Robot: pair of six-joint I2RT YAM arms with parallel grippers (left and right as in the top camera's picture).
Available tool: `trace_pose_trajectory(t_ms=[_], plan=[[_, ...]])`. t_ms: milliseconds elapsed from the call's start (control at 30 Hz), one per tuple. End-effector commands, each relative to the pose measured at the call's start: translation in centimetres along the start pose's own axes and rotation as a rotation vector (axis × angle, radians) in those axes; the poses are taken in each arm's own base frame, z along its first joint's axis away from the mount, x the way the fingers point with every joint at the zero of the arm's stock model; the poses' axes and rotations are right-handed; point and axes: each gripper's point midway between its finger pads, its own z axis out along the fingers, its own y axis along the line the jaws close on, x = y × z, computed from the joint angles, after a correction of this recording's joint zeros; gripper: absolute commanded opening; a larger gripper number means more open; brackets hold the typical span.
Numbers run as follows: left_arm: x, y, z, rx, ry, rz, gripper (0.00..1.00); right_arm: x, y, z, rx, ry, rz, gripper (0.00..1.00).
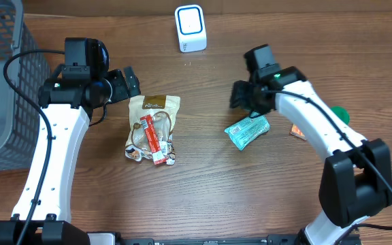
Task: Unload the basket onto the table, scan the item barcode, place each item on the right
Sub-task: 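Carry the teal bag right and set it down near the jar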
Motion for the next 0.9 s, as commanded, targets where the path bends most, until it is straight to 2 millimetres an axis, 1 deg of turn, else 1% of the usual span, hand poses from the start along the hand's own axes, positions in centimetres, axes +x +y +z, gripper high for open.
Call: trace_pose_trajectory(t_ms=[0, 33, 100, 133, 233, 300, 533, 700, 867], plan=[[-0.4, 0.0, -0.4, 0.002, -0.016, 0.026, 1.00, 1.8, 2.3, 1.9, -0.027, 0.003, 0.100, 0.53], [-0.4, 0.0, -0.4, 0.002, -0.016, 0.026, 1.00, 2.3, 2.6, 2.6, -0.017, -0.018, 0.104, 0.50], [-0.4, 0.0, -0.4, 0.002, -0.016, 0.026, 1.00, 3.0, 2.6, 3.6, 0.010, -0.035, 0.108, 0.49], [-0.4, 0.0, -0.4, 0.002, -0.016, 0.026, 1.00, 3.7, 2.3, 4.3, 0.035, -0.043, 0.108, 0.49], [-0.4, 0.0, -0.4, 0.002, -0.016, 0.026, 1.00, 5.2, 1.5, 5.4, 0.079, -0.039, 0.088, 0.49], [-0.4, 0.0, -0.4, 0.002, -0.016, 0.026, 1.00, 5.8, 0.7, 5.7, 0.106, -0.026, 0.090, 0.49], [-0.4, 0.0, -0.4, 0.002, -0.016, 0.026, 1.00, 6.6, -1.4, 5.7, 0.170, 0.007, 0.107, 0.49], [-0.4, 0.0, -0.4, 0.002, -0.016, 0.026, 1.00, 7.0, -2.4, 5.5, 0.181, 0.049, 0.133, 0.49], [-0.4, 0.0, -0.4, 0.002, -0.016, 0.026, 1.00, 7.5, -4.3, 5.1, 0.195, 0.122, 0.194, 0.50]])
